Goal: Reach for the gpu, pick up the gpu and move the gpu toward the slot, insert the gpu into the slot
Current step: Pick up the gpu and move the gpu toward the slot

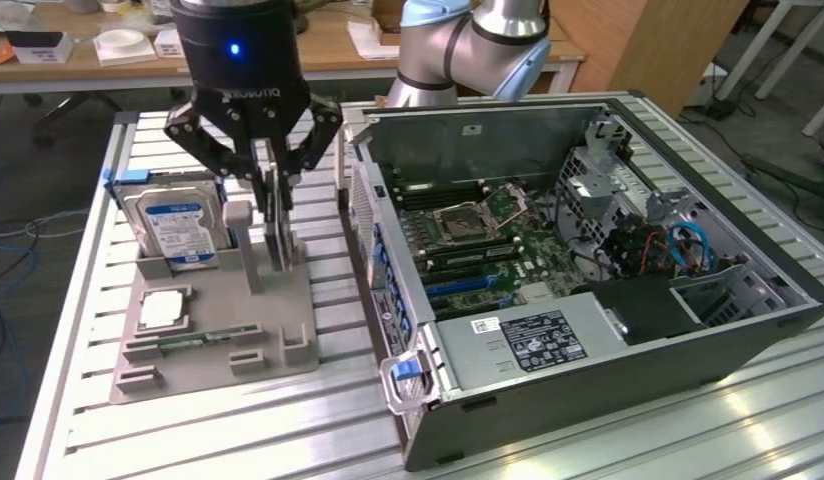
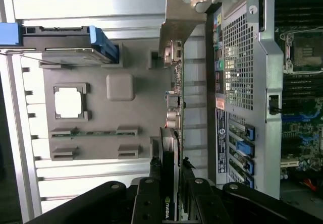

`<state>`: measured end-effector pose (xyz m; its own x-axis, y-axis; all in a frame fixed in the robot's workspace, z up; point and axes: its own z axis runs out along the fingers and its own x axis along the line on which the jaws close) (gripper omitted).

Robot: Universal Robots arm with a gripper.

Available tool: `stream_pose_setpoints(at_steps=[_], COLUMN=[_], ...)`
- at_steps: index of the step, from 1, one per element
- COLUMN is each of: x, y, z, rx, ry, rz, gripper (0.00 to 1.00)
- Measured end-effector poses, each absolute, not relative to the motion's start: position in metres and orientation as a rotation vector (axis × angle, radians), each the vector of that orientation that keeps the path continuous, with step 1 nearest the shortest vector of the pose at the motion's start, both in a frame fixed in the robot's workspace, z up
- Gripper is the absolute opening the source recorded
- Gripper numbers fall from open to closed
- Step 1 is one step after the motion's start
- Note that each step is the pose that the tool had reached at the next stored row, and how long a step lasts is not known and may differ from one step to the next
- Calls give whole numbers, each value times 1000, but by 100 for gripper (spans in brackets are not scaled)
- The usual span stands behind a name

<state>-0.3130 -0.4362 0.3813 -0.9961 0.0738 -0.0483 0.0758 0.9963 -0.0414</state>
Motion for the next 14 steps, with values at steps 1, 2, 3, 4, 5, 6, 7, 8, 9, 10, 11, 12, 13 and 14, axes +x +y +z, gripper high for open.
stream_pose_setpoints(at_steps=[1, 2, 3, 4, 5, 6, 7, 8, 9, 10, 11, 12, 13, 14], x=[-313, -313, -313, -313, -313, -313, -313, -313, -313, -312, -312, -312, -311, -311], y=[-436, -436, -436, -436, -436, -436, -436, -436, -436, -436, -436, -436, -436, -436], z=[385, 388, 391, 393, 395, 397, 399, 402, 407, 411, 416, 420, 424, 426], rx=[116, 116, 116, 116, 116, 116, 117, 117, 117, 117, 116, 116, 117, 117], ry=[3092, 3092, 3093, 3093, 3093, 3093, 3093, 3093, 3093, 3093, 3093, 3094, 3093, 3093], rz=[-66, -62, -57, -51, -47, -43, -39, -35, -34, -33, -33, -32, -32, -32], gripper=[26, 26, 26, 26, 26, 26, 26, 26, 26, 26, 26, 26, 26, 26])
